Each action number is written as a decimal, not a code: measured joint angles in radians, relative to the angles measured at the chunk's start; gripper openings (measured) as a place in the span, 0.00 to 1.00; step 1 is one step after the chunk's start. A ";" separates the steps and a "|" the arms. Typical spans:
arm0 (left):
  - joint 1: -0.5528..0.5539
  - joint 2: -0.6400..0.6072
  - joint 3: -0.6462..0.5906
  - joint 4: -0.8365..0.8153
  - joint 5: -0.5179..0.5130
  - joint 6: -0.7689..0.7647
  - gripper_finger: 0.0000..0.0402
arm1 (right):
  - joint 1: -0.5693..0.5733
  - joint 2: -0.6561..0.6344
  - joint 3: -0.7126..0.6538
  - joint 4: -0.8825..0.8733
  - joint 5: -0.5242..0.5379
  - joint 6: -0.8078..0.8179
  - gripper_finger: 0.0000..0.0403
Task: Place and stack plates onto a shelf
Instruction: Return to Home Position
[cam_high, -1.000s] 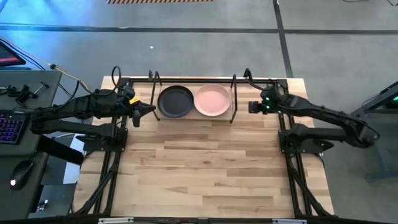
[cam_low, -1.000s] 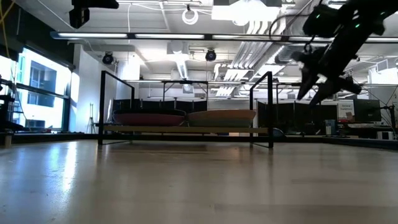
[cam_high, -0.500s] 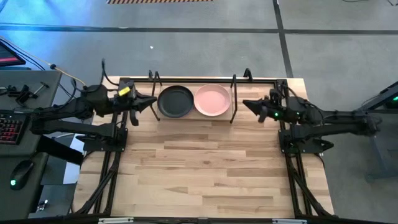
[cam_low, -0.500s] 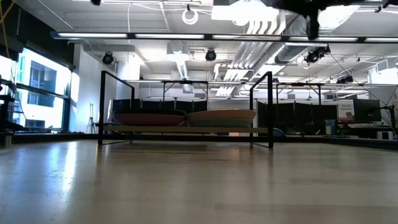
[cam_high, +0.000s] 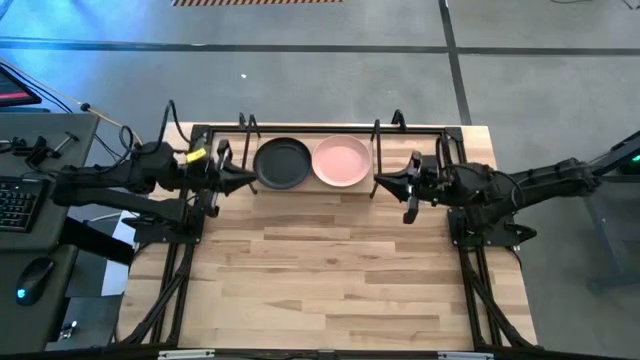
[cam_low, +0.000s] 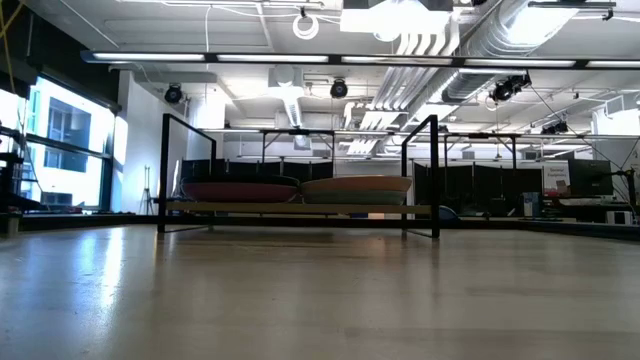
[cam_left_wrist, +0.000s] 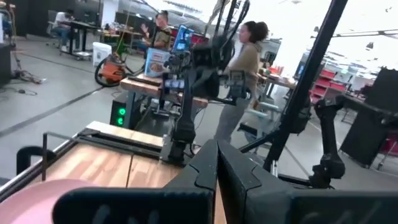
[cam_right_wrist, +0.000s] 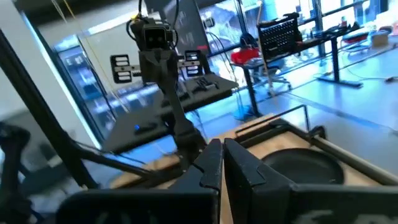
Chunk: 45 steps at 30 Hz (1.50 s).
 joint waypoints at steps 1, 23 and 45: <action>-0.020 -0.007 -0.010 -0.001 -0.024 0.000 0.00 | 0.001 0.011 0.031 -0.034 0.002 -0.018 0.00; -0.038 -0.058 -0.121 0.062 -0.044 -0.012 0.00 | -0.002 0.063 0.164 -0.230 -0.026 -0.031 0.00; 0.031 -0.425 -0.543 0.288 -0.073 -0.067 0.00 | -0.002 0.063 0.164 -0.245 -0.004 0.069 0.00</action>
